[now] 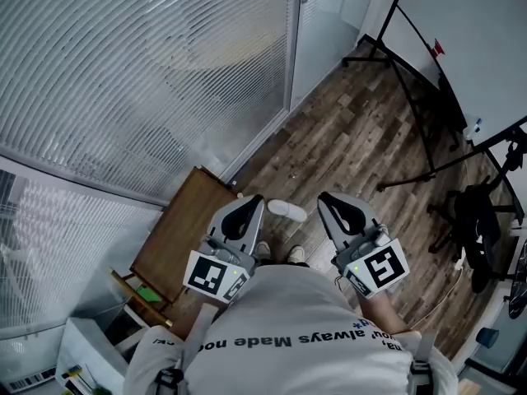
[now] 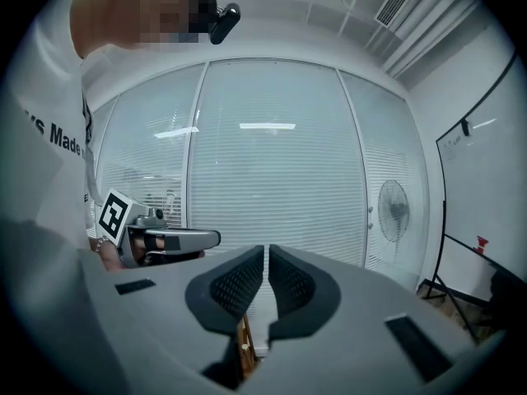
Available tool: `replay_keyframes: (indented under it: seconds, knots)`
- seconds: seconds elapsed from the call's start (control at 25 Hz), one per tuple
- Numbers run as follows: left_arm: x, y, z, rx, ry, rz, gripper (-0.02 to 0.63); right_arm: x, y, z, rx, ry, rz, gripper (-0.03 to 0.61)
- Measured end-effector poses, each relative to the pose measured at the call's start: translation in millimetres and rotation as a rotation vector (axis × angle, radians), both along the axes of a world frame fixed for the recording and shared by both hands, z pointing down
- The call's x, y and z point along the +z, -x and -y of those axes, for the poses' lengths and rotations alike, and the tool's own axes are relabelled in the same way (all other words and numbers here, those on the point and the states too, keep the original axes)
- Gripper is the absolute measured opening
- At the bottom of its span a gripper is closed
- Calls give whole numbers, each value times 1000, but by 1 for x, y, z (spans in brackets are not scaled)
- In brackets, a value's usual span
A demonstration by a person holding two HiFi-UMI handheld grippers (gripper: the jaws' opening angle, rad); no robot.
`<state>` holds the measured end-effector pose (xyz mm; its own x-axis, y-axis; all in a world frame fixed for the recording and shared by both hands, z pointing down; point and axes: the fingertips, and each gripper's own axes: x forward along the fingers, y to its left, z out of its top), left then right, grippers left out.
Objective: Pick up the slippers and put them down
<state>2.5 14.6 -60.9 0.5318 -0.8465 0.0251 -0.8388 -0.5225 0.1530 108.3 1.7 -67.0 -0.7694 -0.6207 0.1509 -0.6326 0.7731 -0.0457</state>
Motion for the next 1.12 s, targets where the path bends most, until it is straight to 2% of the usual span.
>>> replay_keyframes:
  seconds: [0.36, 1.12]
  knots:
    - [-12, 1, -1, -4, -15, 4, 12, -19, -1, -4, 24, -39, 16, 20]
    - [-16, -2, 6, 9, -16, -10, 12, -19, -1, 6, 42, -44, 7, 18]
